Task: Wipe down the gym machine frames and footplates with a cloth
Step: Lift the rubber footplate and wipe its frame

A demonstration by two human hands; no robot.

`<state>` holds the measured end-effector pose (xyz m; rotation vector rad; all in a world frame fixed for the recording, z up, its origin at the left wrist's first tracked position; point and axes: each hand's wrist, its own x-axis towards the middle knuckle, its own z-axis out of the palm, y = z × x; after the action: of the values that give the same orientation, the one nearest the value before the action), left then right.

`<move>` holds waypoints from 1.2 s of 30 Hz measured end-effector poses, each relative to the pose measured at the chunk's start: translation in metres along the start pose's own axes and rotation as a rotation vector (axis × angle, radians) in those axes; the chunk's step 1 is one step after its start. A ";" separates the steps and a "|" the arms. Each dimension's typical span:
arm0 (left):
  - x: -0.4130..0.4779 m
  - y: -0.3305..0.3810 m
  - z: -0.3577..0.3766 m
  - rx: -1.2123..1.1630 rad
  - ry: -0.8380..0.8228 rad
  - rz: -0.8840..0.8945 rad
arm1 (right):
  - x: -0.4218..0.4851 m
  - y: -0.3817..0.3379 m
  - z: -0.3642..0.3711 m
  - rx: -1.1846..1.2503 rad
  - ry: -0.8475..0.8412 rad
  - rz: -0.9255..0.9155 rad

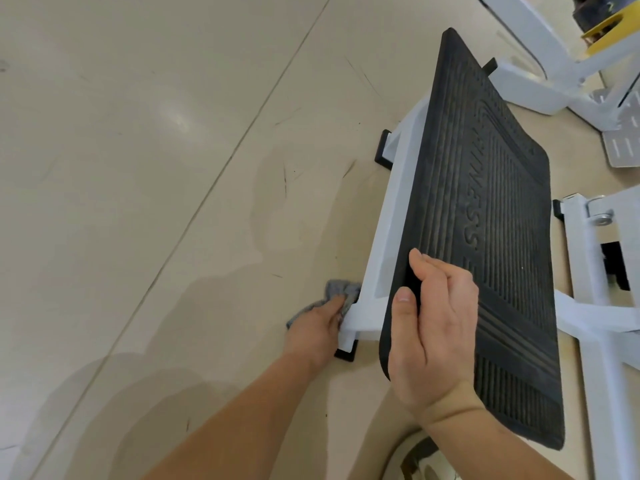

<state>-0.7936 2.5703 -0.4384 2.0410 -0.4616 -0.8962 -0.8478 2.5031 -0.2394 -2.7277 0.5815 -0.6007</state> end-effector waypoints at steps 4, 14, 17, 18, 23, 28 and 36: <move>-0.049 -0.009 0.007 -0.086 0.018 -0.101 | 0.000 -0.001 -0.001 -0.029 -0.012 0.000; -0.086 0.011 -0.015 -0.189 0.135 -0.030 | 0.001 -0.005 -0.003 -0.068 -0.012 0.022; -0.095 0.015 -0.013 -0.208 0.179 -0.035 | 0.001 -0.005 -0.002 -0.054 -0.004 0.026; -0.098 0.017 -0.012 -0.217 0.192 -0.042 | 0.001 -0.004 -0.002 -0.047 0.003 0.025; -0.116 0.034 0.005 -0.307 0.203 -0.044 | 0.000 -0.003 0.000 0.014 0.040 0.038; -0.136 0.046 0.025 -0.337 0.236 -0.164 | -0.055 0.002 -0.027 0.247 0.043 -0.073; -0.176 0.083 0.080 -0.569 0.250 -0.307 | -0.191 0.141 -0.050 0.139 -0.359 -0.009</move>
<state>-0.9720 2.5838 -0.3271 1.6763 0.2342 -0.8166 -1.0742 2.4540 -0.3107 -2.6166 0.4210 -0.1377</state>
